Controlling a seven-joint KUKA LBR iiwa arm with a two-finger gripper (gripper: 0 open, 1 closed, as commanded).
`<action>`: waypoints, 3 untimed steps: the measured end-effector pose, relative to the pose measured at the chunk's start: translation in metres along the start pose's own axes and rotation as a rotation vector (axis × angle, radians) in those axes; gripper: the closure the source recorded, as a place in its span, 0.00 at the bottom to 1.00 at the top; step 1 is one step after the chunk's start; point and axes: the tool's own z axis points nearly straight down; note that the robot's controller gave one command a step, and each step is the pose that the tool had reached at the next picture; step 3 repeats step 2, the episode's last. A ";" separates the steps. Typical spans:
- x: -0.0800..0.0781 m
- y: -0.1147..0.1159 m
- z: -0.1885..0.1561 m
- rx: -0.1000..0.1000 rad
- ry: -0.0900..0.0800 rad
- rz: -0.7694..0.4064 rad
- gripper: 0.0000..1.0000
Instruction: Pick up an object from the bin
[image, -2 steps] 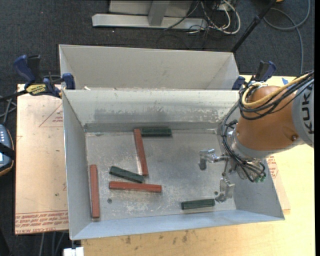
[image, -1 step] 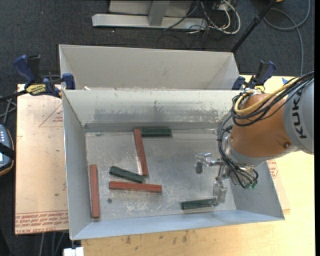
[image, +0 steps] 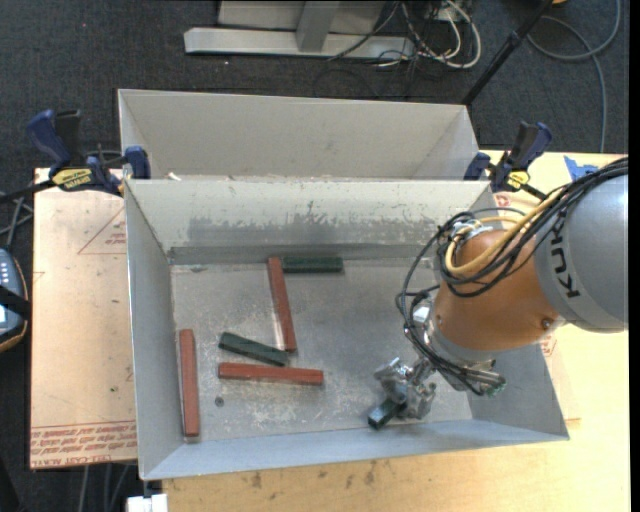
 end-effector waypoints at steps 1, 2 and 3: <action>0.000 0.000 0.000 0.000 0.000 0.000 1.00; 0.013 -0.013 -0.186 0.008 -0.007 0.033 1.00; 0.013 -0.013 -0.186 0.008 -0.007 0.033 1.00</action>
Offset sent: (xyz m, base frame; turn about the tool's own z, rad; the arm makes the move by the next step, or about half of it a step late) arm -0.0058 -0.0188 0.1826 0.0292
